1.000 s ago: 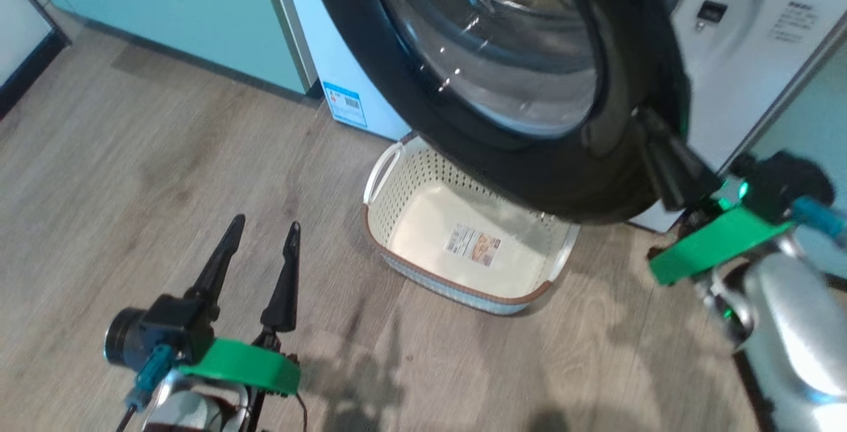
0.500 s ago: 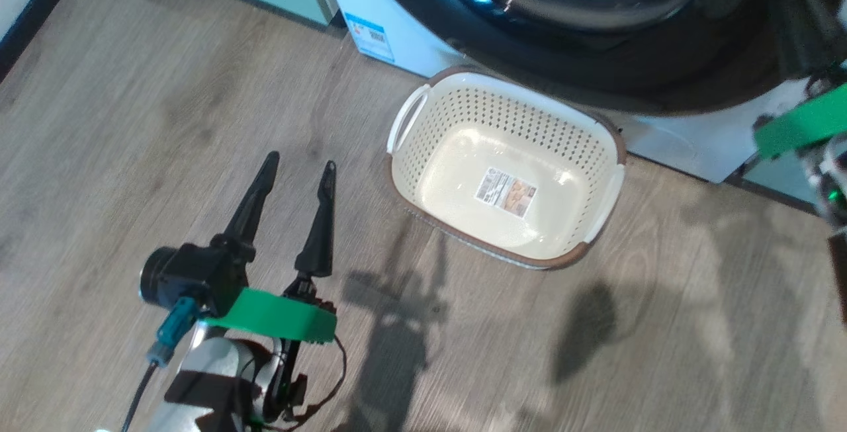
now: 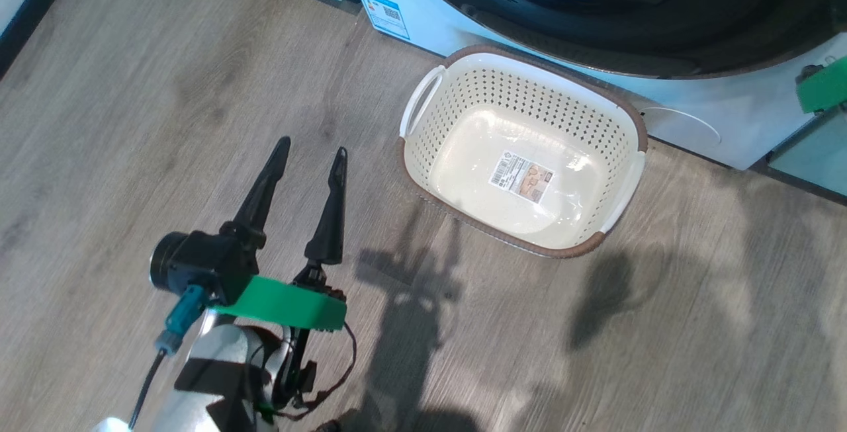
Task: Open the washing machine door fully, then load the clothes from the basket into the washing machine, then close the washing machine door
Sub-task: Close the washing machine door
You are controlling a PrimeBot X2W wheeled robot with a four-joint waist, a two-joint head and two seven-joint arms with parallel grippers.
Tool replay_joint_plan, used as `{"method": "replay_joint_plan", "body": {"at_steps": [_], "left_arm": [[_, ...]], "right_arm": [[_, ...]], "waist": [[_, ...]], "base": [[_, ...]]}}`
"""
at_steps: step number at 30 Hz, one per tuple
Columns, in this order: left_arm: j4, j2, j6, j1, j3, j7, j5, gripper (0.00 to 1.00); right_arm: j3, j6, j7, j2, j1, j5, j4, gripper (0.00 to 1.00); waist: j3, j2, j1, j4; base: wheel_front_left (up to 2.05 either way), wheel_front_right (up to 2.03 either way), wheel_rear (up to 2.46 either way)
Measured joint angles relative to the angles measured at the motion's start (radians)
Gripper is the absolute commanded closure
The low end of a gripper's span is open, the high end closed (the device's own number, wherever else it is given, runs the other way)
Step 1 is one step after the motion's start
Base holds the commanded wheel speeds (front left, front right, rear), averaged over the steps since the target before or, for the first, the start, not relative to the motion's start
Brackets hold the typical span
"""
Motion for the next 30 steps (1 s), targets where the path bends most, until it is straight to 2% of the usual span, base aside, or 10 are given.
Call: {"method": "replay_joint_plan", "body": {"at_steps": [9, 16, 23, 24, 25, 26, 27, 30], "left_arm": [[0.019, -0.013, -0.012, -0.006, 0.028, 0.0, 0.025, 0.0], [0.024, -0.013, -0.03, 0.004, 0.04, 0.0, 0.043, 0.0], [0.036, -0.01, -0.039, 0.052, 0.054, 0.0, 0.062, 0.0], [0.04, -0.009, -0.044, 0.058, 0.054, 0.0, 0.062, 0.0], [0.044, -0.008, -0.046, 0.062, 0.054, 0.0, 0.065, 0.0], [0.047, -0.007, -0.047, 0.065, 0.054, 0.0, 0.067, 0.0], [0.047, -0.005, -0.047, 0.067, 0.054, 0.0, 0.067, 0.0], [0.052, 0.001, -0.051, 0.073, 0.055, 0.0, 0.067, 0.0]], "right_arm": [[0.041, -0.001, 0.0, 0.003, 0.039, 0.002, -0.047, 1.0], [0.087, -0.001, 0.0, 0.028, 0.199, 0.03, -0.14, 1.0], [0.061, -0.001, 0.0, 0.064, 0.358, 0.04, -0.242, 1.0], [0.059, -0.001, 0.0, 0.071, 0.386, 0.04, -0.249, 0.78], [0.057, -0.001, 0.0, 0.078, 0.413, 0.04, -0.253, 0.48], [0.053, -0.001, 0.0, 0.086, 0.439, 0.04, -0.259, 0.04], [0.046, -0.001, 0.0, 0.094, 0.464, 0.04, -0.266, 0.0], [0.032, -0.001, 0.0, 0.103, 0.507, 0.04, -0.28, 0.0]], "waist": [[-0.034, 0.0, -0.0001, -0.012], [-0.076, 0.0, -0.0001, -0.048], [-0.127, 0.0, -0.0002, -0.102], [-0.134, 0.0, -0.0002, -0.111], [-0.142, 0.0, -0.0002, -0.12], [-0.149, 0.0, -0.0002, -0.129], [-0.156, 0.0, -0.0002, -0.138], [-0.171, 0.0, -0.0002, -0.156]], "base": [[0.0, 0.0, 0.0], [0.0, 0.0, 0.0], [0.0, 0.0, 0.0], [0.0, 0.0, 0.0], [0.0, 0.0, 0.0], [0.0, 0.0, 0.0], [0.0, 0.0, 0.0], [0.0, 0.0, 0.0]]}}
